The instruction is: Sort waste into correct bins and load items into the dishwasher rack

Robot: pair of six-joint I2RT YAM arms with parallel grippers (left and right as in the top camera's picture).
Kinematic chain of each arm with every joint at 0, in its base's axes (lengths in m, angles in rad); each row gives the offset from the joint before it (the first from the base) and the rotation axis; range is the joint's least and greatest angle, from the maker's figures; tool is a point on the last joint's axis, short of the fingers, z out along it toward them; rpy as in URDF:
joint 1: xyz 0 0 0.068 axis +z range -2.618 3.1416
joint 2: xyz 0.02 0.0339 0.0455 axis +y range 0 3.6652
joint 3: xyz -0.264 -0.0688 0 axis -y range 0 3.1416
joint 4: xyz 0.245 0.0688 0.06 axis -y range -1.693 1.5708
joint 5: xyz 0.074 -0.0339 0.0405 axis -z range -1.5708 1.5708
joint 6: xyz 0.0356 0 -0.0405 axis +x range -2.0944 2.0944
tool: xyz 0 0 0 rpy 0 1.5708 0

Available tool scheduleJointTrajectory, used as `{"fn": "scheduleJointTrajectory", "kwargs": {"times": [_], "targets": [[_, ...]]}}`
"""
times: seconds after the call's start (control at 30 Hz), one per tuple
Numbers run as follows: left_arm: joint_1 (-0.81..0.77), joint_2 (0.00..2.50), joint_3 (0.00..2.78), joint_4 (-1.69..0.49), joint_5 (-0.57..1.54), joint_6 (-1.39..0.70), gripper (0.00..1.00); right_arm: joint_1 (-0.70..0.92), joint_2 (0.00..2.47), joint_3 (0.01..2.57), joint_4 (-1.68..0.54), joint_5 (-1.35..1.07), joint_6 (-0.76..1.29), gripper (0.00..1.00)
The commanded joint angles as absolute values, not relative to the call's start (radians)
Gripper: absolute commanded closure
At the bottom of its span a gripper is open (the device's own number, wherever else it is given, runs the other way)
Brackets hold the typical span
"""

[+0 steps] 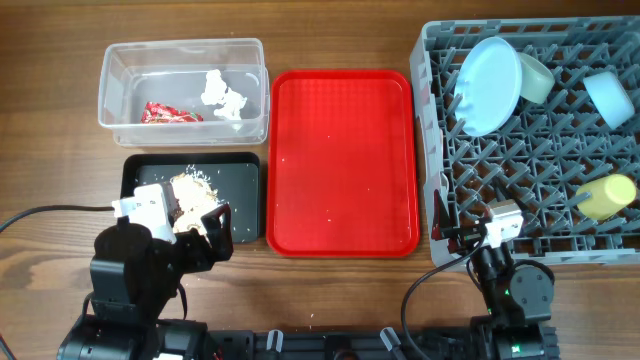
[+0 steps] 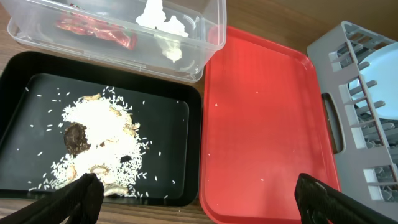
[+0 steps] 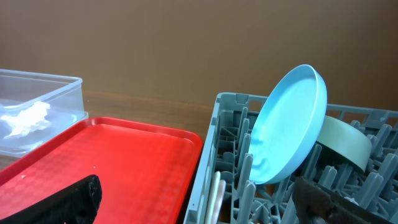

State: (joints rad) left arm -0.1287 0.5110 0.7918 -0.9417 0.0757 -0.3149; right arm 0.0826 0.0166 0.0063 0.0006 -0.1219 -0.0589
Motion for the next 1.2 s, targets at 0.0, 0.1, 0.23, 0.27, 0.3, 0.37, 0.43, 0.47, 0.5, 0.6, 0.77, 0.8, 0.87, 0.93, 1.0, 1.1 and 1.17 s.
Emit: {"fn": "scheduleJointTrajectory", "kwargs": {"times": [0.0,0.1,0.23,0.27,0.3,0.37,0.43,0.47,0.5,0.6,0.77,0.8,0.87,0.93,1.0,1.1,1.17], "targets": [[-0.127,0.505,0.788,-0.939,0.066,-0.306,0.0,0.088,0.005,0.005,0.006,-0.101,-0.078,0.0],[-0.127,0.503,0.788,-0.94,0.066,-0.306,0.0,0.088,0.005,0.005,0.006,-0.101,-0.078,0.0],[-0.091,0.436,0.745,-0.934,0.066,-0.294,0.0,0.088,0.005,0.005,0.006,-0.101,-0.079,0.0],[-0.071,0.406,0.708,-0.899,0.066,-0.294,0.0,0.088,0.005,0.005,0.006,-0.101,-0.078,0.01],[-0.047,0.365,0.649,-0.835,0.067,-0.294,0.0,0.088,0.005,0.005,0.006,-0.101,-0.078,0.0],[-0.023,0.283,0.528,-0.703,0.068,-0.294,0.0,0.088,0.005,0.005,0.006,-0.101,-0.078,0.0],[-0.017,0.202,0.407,-0.563,0.071,-0.294,0.0,0.088,0.005,0.005,0.006,-0.101,-0.078,0.0],[-0.017,0.163,0.348,-0.492,0.07,-0.294,0.0,0.088,0.005,0.005,0.006,-0.101,-0.079,0.0],[-0.017,0.131,0.295,-0.426,0.071,-0.294,0.0,0.088,0.005,0.005,0.006,-0.101,-0.079,0.0],[-0.017,0.059,0.166,-0.261,0.07,-0.287,0.0,0.088,0.005,0.005,0.006,-0.101,-0.079,0.0],[-0.017,0.011,0.033,-0.023,0.112,-0.091,0.0,0.088,0.005,0.005,0.006,-0.101,-0.079,0.0],[-0.017,0.007,0.018,-0.015,0.113,-0.077,0.0,0.088,0.005,0.005,0.006,-0.101,-0.078,0.0],[-0.017,0.002,0.006,-0.058,0.116,-0.078,0.0,0.088,0.005,0.005,0.006,-0.101,-0.078,0.0],[-0.02,0.002,0.006,-0.07,0.118,-0.066,0.0,0.088,0.005,0.005,0.006,-0.101,-0.079,0.0],[-0.02,0.002,0.006,-0.07,0.118,-0.059,0.0,0.088,0.005,0.005,0.006,-0.101,-0.079,0.0],[-0.022,0.002,0.006,-0.067,0.119,-0.06,0.0,0.088,0.005,0.005,0.006,-0.101,-0.079,0.0],[-0.022,0.003,0.006,-0.067,0.119,-0.06,0.0,0.088,0.005,0.005,0.006,-0.101,-0.079,0.0]]}}
